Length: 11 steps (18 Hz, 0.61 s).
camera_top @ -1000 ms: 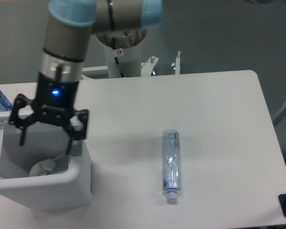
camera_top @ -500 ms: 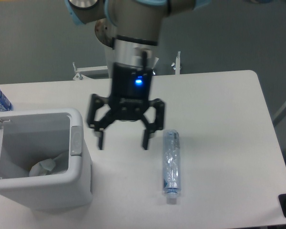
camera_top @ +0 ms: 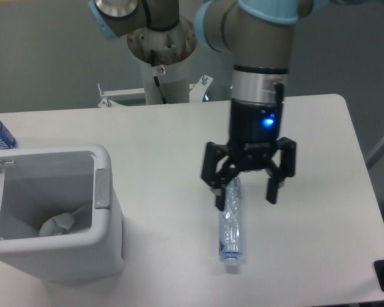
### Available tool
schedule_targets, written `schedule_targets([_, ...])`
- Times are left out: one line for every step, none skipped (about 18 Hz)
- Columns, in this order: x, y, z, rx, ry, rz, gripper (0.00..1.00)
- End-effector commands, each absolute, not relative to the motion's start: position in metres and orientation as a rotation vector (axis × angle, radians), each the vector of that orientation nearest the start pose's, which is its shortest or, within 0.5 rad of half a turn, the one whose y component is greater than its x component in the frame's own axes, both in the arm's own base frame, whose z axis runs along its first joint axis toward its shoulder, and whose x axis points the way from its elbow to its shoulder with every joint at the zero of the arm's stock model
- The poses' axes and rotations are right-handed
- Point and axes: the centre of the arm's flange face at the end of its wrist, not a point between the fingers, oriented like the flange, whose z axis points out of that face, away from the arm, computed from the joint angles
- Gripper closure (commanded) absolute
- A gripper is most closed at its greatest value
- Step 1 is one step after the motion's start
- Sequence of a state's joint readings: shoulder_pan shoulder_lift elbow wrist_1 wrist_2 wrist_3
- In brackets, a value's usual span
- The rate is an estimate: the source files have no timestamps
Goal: Place the trash in the trash can
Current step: 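Move the open gripper over the clear plastic water bottle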
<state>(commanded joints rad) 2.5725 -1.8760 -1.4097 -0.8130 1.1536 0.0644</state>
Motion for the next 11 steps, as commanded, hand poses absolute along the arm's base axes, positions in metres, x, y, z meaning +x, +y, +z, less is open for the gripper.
schedule_targets([-0.456, 0.496, 0.491, -2.235, -0.932, -0.046, 0.0])
schedule_targets([-0.461, 0.494, 0.484, -2.252, -0.918, -0.035, 0.0])
schedule_targets([-0.466, 0.489, 0.477, -2.275, -0.908, -0.006, 0.0])
schedule_targets([-0.47, 0.485, 0.474, -2.294, -0.9, 0.022, 0.0])
schedule_targets([-0.472, 0.483, 0.47, -2.313, -0.883, 0.039, 0.0])
schedule_targets([-0.472, 0.483, 0.464, -2.33, -0.867, 0.043, 0.0])
schedule_targets([-0.475, 0.485, 0.455, -2.349, -0.854, 0.04, 0.0])
schedule_targets([-0.478, 0.486, 0.449, -2.36, -0.855, 0.042, 0.0])
schedule_targets([-0.481, 0.485, 0.442, -2.375, -0.864, 0.058, 0.0])
schedule_targets([-0.483, 0.485, 0.439, -2.387, -0.874, 0.071, 0.0])
schedule_targets([-0.485, 0.485, 0.434, -2.397, -0.871, 0.078, 0.0])
